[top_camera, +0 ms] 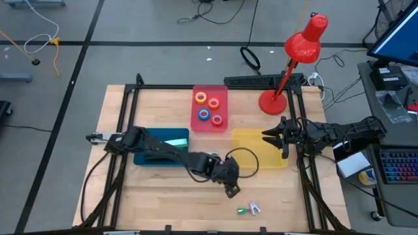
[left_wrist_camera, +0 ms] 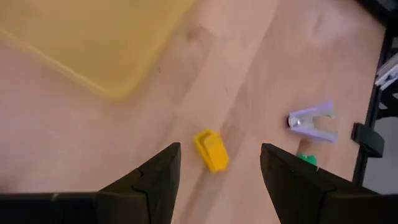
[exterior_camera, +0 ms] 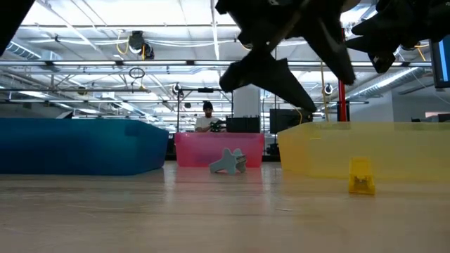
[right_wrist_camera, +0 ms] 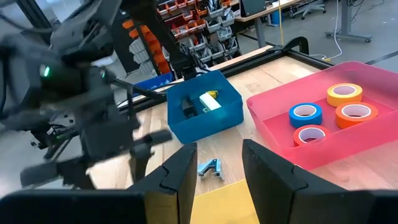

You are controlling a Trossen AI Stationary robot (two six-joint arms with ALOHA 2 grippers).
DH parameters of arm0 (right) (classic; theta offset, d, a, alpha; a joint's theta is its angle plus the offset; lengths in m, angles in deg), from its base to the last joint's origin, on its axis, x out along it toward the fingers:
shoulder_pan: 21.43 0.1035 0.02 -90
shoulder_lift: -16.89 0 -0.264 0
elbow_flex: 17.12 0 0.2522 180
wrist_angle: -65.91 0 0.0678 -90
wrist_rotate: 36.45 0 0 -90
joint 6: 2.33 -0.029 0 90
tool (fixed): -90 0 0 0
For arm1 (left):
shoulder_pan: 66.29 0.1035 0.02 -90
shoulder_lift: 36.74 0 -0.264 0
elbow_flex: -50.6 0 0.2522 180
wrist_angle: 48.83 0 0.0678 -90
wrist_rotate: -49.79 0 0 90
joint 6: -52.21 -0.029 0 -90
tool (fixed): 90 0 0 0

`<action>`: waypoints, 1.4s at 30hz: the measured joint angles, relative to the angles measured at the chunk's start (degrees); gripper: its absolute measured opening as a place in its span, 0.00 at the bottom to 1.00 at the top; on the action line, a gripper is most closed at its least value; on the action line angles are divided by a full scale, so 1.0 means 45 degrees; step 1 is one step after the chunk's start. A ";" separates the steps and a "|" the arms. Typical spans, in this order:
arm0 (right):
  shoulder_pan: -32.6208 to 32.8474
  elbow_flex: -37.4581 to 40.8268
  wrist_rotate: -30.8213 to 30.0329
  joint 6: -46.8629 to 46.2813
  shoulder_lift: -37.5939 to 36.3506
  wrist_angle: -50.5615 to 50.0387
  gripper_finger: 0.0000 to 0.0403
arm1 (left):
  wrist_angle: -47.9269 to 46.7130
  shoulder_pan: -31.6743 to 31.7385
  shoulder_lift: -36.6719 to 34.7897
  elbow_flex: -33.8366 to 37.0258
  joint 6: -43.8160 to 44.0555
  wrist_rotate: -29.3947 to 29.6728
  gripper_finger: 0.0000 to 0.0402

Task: Pick and place Stapler, Stapler remover, tape
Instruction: Put the yellow stapler into the blue bin

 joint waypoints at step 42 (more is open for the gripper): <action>0.0003 0.0000 -0.0039 0.0097 0.0000 0.0000 0.31 | 0.0303 -0.0374 0.2423 -0.0517 0.2591 0.0941 0.54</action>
